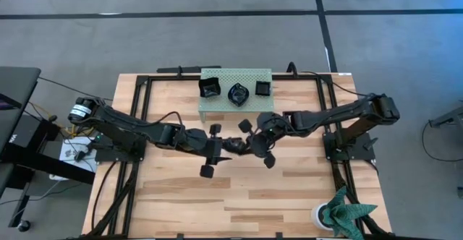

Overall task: Pick & Place Mini shaped plates
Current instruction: Stack the leaf-shaped plate on the leaf-shaped plate on the shelf

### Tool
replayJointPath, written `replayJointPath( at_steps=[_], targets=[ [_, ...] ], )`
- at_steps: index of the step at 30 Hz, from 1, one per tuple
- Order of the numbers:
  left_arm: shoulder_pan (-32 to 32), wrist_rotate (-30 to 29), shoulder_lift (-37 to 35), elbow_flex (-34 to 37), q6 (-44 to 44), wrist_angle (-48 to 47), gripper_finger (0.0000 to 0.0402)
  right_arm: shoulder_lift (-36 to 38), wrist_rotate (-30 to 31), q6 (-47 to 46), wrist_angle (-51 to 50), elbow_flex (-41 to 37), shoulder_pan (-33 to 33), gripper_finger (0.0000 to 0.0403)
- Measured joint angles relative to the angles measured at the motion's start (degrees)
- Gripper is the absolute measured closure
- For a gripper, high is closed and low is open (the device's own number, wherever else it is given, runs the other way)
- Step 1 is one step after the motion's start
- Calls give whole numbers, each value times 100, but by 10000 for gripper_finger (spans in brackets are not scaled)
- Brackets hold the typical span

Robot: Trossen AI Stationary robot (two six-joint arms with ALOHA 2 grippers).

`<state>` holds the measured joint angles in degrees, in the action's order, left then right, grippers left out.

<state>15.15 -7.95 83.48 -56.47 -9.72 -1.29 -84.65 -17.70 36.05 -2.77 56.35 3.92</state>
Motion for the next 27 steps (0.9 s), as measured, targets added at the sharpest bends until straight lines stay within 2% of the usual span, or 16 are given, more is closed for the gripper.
replayJointPath(
  at_steps=[4,7,10,12,15,21,27],
  targets=[
    [67,-425,-11,0,251,-32,262,208,515,430,-574,240,-1,399],
    [177,-1050,-127,2,222,-38,262,335,950,611,-1119,463,9,400],
    [315,-1871,-371,3,-48,-15,267,394,1593,828,-1488,693,-1,401],
    [375,-2219,-564,6,-170,33,270,394,2195,1100,-1490,784,-45,401],
    [373,-2316,-879,4,-148,28,275,331,2693,1320,-1314,816,-287,401],
    [375,-2332,-1178,4,133,14,286,58,2748,1056,-1358,801,-1073,402],
    [372,-2334,-1224,4,142,19,293,-227,2737,1111,-936,824,-1619,402]
  ],
)
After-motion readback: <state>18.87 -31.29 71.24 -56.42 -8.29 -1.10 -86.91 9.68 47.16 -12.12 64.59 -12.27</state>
